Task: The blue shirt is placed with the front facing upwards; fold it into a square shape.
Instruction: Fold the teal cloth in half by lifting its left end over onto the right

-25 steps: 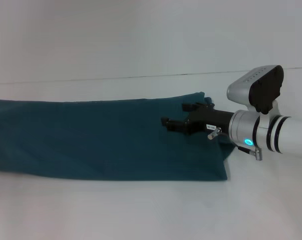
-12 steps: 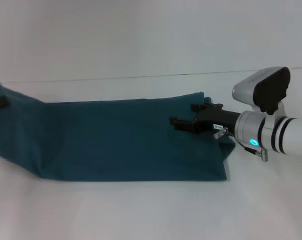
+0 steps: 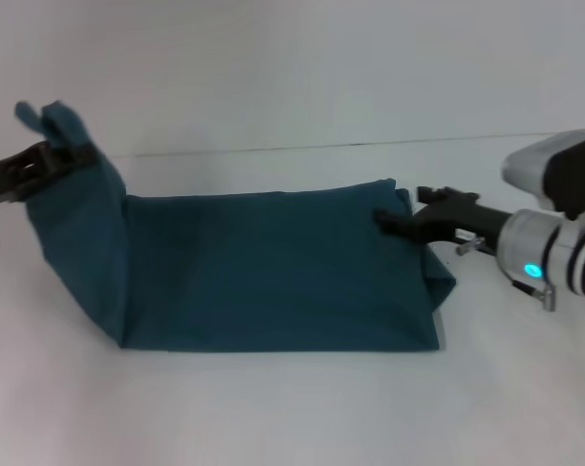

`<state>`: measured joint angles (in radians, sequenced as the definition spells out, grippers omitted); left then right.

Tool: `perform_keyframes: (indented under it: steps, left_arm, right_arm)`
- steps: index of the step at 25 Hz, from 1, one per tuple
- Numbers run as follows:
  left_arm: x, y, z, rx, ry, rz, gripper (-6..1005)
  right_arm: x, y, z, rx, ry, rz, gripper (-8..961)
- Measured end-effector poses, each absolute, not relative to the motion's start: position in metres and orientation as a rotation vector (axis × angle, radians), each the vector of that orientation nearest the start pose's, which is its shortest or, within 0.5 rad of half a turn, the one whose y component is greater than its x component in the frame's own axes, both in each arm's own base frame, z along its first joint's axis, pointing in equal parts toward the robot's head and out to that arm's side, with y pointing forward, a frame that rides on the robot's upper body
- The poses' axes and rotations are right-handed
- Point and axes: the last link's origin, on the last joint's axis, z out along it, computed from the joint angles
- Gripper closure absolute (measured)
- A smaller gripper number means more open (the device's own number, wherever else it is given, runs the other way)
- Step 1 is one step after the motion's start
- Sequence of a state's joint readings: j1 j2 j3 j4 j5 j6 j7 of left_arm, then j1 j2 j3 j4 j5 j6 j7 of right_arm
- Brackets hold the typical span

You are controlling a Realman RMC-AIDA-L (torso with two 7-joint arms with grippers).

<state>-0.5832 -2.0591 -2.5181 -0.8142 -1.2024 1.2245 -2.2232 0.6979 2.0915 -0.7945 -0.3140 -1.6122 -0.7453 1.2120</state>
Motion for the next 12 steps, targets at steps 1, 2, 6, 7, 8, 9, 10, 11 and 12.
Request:
perform_keyframes:
  steps: [1,2,6,7,8,9,10,11,12]
  left_arm:
    - [-0.256,0.403,0.065,-2.044,-1.453,-0.922,948]
    - [-0.249,0.404,0.063,-2.056,-1.447,-0.947,948]
    - [-0.232,0.406,0.058,-2.089,-1.437,-1.016,948]
    - [-0.23,0.407,0.056,-2.096,-1.437,-1.023,948]
    - [-0.225,0.407,0.054,-2.105,-1.436,-1.035,948]
    - [-0.223,0.408,0.052,-2.111,-1.437,-1.041,948]
    - [-0.22,0.408,0.05,-2.117,-1.438,-1.047,947]
    - [-0.216,0.409,0.047,-2.124,-1.439,-1.053,947]
    - [-0.214,0.41,0.044,-2.13,-1.44,-1.055,947]
  right_arm:
    - [0.285,0.413,-0.037,-2.144,0.86,0.471,71]
    - [0.288,0.412,-0.034,-2.131,0.863,0.473,71]
    - [0.295,0.41,-0.029,-2.103,0.874,0.473,70]
    - [0.297,0.409,-0.028,-2.099,0.876,0.472,70]
    - [0.298,0.408,-0.028,-2.096,0.878,0.471,70]
    - [0.299,0.408,-0.027,-2.094,0.877,0.469,70]
    - [0.3,0.407,-0.027,-2.092,0.877,0.467,70]
    - [0.301,0.407,-0.026,-2.09,0.877,0.467,69]
    - [0.301,0.406,-0.026,-2.088,0.877,0.467,69]
